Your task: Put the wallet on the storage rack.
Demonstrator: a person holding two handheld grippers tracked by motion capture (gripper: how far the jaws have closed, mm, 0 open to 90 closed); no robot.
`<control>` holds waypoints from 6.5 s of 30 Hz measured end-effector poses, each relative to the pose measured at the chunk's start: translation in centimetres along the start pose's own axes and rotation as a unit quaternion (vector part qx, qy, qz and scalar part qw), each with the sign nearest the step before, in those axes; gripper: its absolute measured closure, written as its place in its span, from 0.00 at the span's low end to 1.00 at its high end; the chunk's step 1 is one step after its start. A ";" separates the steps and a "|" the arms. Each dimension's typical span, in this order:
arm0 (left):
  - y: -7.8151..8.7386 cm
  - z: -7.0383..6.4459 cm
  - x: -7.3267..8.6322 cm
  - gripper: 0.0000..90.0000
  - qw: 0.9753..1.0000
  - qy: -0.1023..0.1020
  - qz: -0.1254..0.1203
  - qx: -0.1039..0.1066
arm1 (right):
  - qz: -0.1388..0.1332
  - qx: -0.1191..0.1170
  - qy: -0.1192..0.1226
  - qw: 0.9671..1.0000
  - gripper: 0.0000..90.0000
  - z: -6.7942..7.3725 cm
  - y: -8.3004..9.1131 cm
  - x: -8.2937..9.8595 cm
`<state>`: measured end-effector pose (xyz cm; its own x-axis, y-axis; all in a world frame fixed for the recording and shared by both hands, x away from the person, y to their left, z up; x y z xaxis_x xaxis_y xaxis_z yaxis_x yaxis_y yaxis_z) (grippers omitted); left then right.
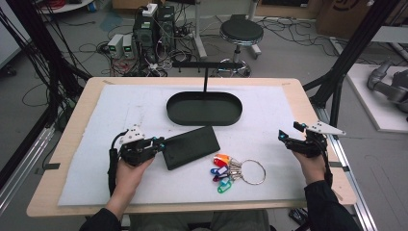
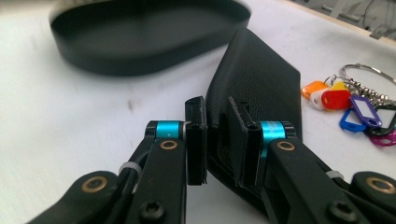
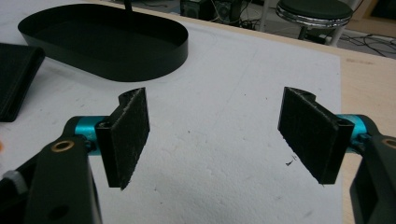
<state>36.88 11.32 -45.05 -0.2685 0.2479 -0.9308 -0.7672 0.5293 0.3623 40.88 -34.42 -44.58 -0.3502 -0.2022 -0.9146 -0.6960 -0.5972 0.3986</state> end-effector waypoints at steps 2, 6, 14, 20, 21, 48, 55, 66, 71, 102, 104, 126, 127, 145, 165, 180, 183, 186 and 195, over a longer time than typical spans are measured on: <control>0.4 -0.9 -0.8 0.87 0.999 -0.046 -0.029 0.000 | 0.000 0.002 0.000 1.000 0.28 0.0 0.1 0.0; 0.9 -1.9 -1.1 0.87 0.994 -0.091 -0.055 0.009 | -0.001 0.002 0.001 1.000 0.28 0.0 0.1 0.0; 2.0 -3.1 -0.8 0.86 0.988 -0.123 -0.079 0.043 | -0.005 -0.002 0.003 1.000 0.28 0.1 0.0 -0.2; 2.2 -3.2 -0.6 0.81 0.988 -0.114 -0.081 0.059 | -0.004 -0.010 0.011 1.000 0.29 0.6 -0.3 -0.3; 2.2 -3.3 -0.4 0.79 0.989 -0.111 -0.074 0.062 | -0.003 -0.010 0.013 1.000 0.29 0.6 -0.3 -0.3; 1.3 -4.3 -1.1 0.83 0.985 -0.101 -0.074 0.117 | -0.011 -0.088 0.054 0.995 0.30 4.2 -1.4 -1.5; 2.0 -4.8 -2.7 0.83 0.975 -0.104 -0.101 0.166 | -0.017 -0.172 0.068 0.983 0.30 6.9 -2.0 -2.2; 1.8 -7.3 -3.8 0.83 0.956 -0.134 -0.112 0.237 | 0.014 -0.330 0.095 0.939 0.30 13.2 -3.2 -2.3; 1.3 -8.3 -4.0 0.83 0.952 -0.137 -0.112 0.249 | 0.022 -0.375 0.122 0.919 0.59 15.1 -3.3 -2.1; 0.0 -7.9 -4.8 0.83 0.957 -0.059 -0.120 0.258 | -0.029 -0.389 0.121 0.913 0.77 15.5 -2.4 -2.7; -0.1 -7.8 -5.0 0.83 0.958 -0.057 -0.122 0.254 | -0.028 -0.382 0.123 0.915 0.73 15.3 -2.5 -2.7; -6.1 -1.5 -8.4 0.83 0.986 -0.055 -0.141 0.074 | -0.079 -0.086 0.037 0.992 0.51 3.7 0.3 -3.1; -6.6 -1.3 -8.4 0.83 0.986 -0.058 -0.139 0.067 | -0.078 -0.084 0.033 0.993 0.51 3.6 0.4 -3.1; -13.8 2.0 -7.7 0.82 0.990 -0.002 -0.139 0.035 | -0.079 -0.081 0.036 0.993 0.52 3.4 0.3 -2.9; -16.1 3.8 -4.7 0.74 0.997 -0.024 -0.068 -0.018 | -0.070 -0.085 0.044 0.993 0.53 3.8 0.0 -2.7; -16.0 3.8 -4.4 0.50 0.998 -0.018 -0.022 -0.052 | -0.065 -0.085 0.042 0.993 0.51 3.7 -0.2 -2.6; -15.7 4.0 -4.4 0.43 0.998 -0.010 -0.011 -0.063 | -0.065 -0.085 0.041 0.993 0.50 3.7 -0.2 -2.6; -15.3 4.0 -4.5 0.39 0.998 -0.006 -0.003 -0.062 | -0.066 -0.084 0.041 0.993 0.50 3.7 -0.1 -2.6; -12.7 3.0 -4.7 0.35 0.999 -0.017 0.031 -0.042 | -0.064 -0.080 0.034 0.994 0.48 3.5 -0.2 -2.6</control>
<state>49.62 5.86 -45.10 -0.2989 0.3056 -0.9040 -0.7958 0.4430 0.4129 39.69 -31.06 -42.06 -0.2186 -0.1661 -0.9616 -0.6207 -0.7367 0.2684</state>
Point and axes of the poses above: each handheld gripper's, and its own axes: y roughly backward along the jaws, x roughly out of its underside, z roughly to its left, the point moved 8 cm from there along -y, roughly forward along the jaws, and after that the axes turned 12 degrees about -x, right-handed, at the moved point
